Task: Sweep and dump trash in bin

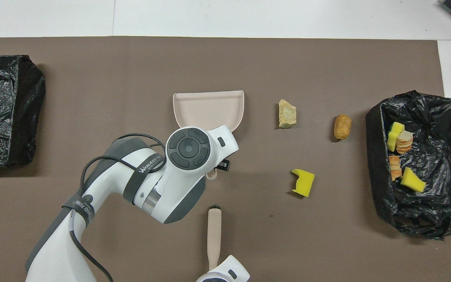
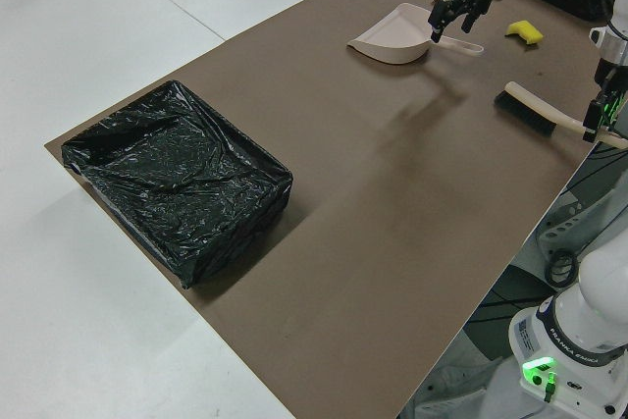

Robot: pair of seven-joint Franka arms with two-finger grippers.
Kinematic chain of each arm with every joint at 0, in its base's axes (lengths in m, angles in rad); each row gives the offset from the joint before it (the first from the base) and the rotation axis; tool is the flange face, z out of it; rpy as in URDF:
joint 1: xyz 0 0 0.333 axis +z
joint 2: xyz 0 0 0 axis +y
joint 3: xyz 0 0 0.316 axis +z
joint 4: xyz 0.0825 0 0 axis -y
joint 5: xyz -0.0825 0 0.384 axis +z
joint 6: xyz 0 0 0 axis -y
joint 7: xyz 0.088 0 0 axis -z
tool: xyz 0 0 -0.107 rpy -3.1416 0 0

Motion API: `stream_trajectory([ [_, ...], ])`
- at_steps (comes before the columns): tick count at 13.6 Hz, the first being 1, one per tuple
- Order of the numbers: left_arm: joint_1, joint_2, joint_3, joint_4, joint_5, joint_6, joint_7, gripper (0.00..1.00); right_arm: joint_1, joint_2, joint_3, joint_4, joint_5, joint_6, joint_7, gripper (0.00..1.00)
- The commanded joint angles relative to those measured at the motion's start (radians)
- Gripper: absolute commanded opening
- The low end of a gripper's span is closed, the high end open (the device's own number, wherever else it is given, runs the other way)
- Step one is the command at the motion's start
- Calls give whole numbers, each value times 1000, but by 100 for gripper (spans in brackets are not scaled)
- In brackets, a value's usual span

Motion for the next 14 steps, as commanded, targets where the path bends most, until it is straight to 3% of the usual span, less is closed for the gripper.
stream_trajectory([
  [1, -37, 23, 19, -41, -40, 108, -84, 100, -2, -29, 3, -34, 17, 31, 9, 31],
  [4, -32, 37, 22, -37, -40, 122, -105, 100, -2, -29, 3, -36, 17, 37, 1, 26],
  [6, -26, 34, 22, -52, -40, 121, -102, 65, -2, -25, 3, -34, 17, 33, -8, 0],
  [7, -26, 34, 22, -52, -38, 113, -102, 38, -5, -23, 1, -31, 16, 21, -11, 0],
  [9, -24, 29, 22, -55, -35, 92, -91, 0, -8, -20, -2, -19, 5, -4, -32, 0],
  [11, -20, 29, 24, -50, -29, 87, -76, 0, -34, -35, -8, 4, -23, -100, -49, 0],
  [14, 26, 15, 31, -31, -26, 89, 94, 0, -109, -139, -9, 16, -41, -231, -67, 0],
])
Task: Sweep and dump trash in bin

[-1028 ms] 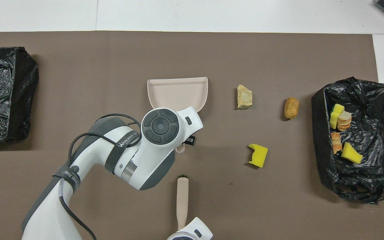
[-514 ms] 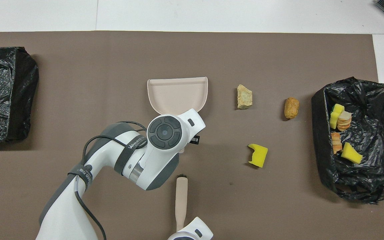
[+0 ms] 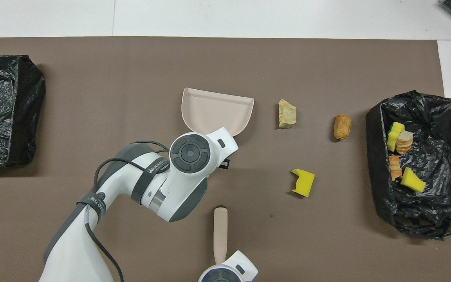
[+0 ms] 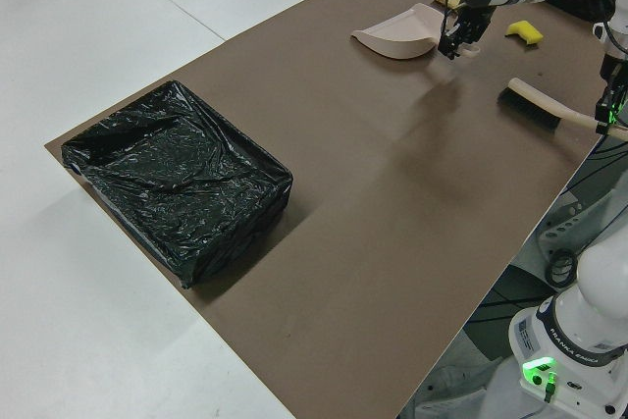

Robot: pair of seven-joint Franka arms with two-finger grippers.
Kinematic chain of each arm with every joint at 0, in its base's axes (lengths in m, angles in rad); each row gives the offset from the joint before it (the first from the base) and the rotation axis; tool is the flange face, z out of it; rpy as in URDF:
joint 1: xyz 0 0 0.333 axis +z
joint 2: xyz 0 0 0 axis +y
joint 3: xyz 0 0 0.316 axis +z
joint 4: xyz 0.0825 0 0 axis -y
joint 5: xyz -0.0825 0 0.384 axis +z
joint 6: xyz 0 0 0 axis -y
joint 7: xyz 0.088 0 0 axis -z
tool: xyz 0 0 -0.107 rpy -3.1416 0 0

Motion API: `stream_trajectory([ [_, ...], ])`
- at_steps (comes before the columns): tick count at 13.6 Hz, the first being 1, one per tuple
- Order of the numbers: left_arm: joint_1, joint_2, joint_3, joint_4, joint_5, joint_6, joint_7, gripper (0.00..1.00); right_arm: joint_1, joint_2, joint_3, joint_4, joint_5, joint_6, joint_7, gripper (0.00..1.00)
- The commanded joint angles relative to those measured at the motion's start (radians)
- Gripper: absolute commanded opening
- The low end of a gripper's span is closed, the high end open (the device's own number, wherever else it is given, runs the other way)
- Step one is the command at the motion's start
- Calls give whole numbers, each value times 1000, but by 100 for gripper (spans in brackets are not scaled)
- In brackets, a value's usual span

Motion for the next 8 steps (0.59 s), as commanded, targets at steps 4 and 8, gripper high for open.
stream_trajectory([
  [4, 112, -81, 7, 10, 17, -49, 365, 0, -161, -190, 0, 12, -98, -273, -99, 0],
  [8, 116, -86, 5, -5, 27, -57, 438, 42, -240, -184, 0, 28, -220, -301, -137, 0],
])
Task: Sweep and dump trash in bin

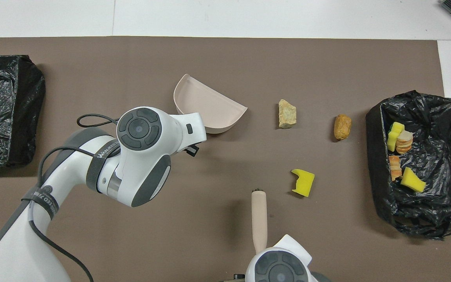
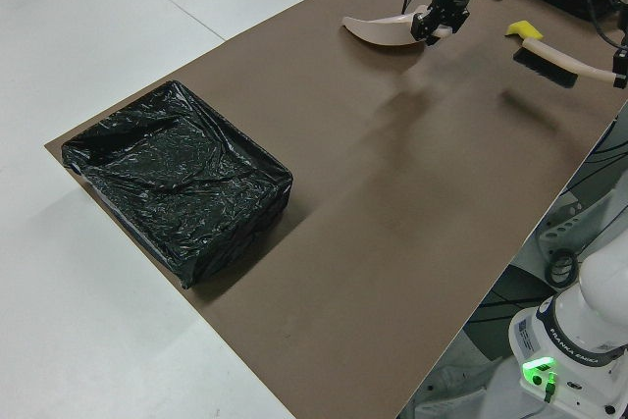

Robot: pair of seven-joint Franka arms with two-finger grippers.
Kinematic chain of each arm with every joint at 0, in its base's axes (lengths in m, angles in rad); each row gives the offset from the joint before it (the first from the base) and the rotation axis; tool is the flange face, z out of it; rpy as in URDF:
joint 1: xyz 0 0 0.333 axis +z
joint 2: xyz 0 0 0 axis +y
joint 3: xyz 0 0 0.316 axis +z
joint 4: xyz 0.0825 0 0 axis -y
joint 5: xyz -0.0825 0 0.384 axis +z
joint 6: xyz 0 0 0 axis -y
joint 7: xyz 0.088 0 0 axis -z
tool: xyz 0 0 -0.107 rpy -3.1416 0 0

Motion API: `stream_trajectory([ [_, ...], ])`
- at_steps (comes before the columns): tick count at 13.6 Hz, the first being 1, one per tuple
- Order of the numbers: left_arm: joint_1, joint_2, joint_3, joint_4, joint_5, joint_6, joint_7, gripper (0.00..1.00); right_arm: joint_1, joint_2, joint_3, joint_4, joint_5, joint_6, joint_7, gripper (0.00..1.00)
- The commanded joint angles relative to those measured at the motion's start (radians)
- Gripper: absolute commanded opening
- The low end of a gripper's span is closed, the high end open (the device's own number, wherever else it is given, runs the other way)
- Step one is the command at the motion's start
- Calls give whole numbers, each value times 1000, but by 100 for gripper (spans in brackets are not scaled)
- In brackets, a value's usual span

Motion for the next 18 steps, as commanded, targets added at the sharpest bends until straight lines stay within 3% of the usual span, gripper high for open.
stream_trajectory([
  [1, -1, -10, -6, -19, 17, -5, 23, 86, -79, 22, 6, 24, -125, -11, -65, 0],
  [2, -1, -9, -6, -21, 17, -5, 23, 100, -133, 37, 7, 45, -169, -12, -123, 0],
  [6, -6, 5, -6, -53, 17, 24, 23, 100, -331, 149, 9, 201, -263, -46, -363, 0],
  [11, -12, 33, -8, -84, 13, 80, 20, 100, -497, 238, 9, 281, -375, 7, -622, 0],
  [12, -12, 36, -8, -79, 13, 90, 11, 78, -533, 249, 7, 286, -400, 20, -707, 0],
  [14, -13, 40, -8, -72, 13, 94, 14, 54, -586, 290, 9, 320, -511, 21, -830, 0],
  [15, -15, 40, -6, -73, 13, 94, 14, 36, -607, 316, 9, 330, -562, 32, -838, 0],
  [16, -16, 40, -6, -72, 14, 96, 17, 25, -630, 338, 7, 331, -594, 52, -837, 0],
  [18, -15, 40, -6, -44, 14, 104, 18, 25, -690, 357, 7, 321, -615, 115, -832, 0],
])
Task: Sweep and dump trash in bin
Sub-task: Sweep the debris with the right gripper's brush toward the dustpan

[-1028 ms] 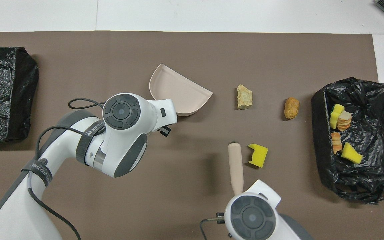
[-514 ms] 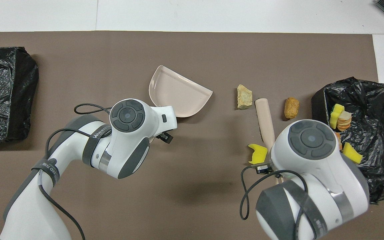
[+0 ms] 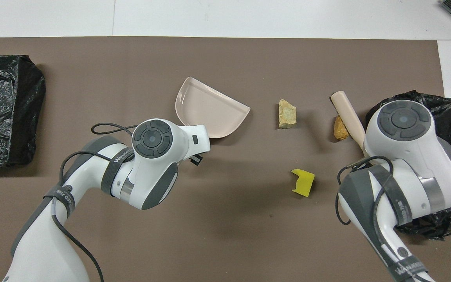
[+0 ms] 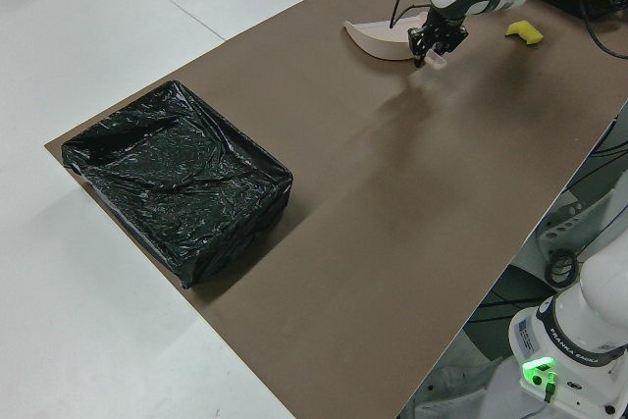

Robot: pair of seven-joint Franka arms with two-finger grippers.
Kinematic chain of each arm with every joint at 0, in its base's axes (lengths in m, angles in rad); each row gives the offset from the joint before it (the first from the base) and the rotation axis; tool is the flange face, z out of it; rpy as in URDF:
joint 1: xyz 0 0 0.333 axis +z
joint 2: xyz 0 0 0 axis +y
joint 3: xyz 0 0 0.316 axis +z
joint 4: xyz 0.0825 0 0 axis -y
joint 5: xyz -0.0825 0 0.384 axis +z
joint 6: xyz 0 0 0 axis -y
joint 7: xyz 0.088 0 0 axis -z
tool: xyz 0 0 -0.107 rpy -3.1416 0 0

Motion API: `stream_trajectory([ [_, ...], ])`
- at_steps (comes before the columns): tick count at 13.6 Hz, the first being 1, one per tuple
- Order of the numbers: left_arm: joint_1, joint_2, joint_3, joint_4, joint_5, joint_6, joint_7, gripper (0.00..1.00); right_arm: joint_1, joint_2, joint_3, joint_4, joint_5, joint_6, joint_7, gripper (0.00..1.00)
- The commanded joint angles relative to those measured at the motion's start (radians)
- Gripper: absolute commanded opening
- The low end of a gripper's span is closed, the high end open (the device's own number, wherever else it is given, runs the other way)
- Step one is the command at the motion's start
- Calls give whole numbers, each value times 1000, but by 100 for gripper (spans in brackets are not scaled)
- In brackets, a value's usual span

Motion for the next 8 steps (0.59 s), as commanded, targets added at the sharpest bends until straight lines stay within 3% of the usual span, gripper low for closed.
stream_trajectory([
  [1, -8, -6, 8, 30, 14, 12, 1, 26, -68, 54, 12, 23, -50, 63, -9, 0],
  [3, -13, -10, 8, 29, 13, 3, -5, 45, -95, 104, 15, 33, -84, 100, 8, 0],
  [4, -13, -12, 7, 24, 13, 3, -8, 59, -91, 114, 15, 33, -84, 100, 11, 0],
  [5, -13, -13, 7, 20, 13, 2, -8, 66, -91, 118, 17, 32, -84, 100, 11, 0],
  [8, -11, -13, 7, 14, 13, 3, -5, 65, -94, 151, 20, 18, -66, 100, 7, 0],
])
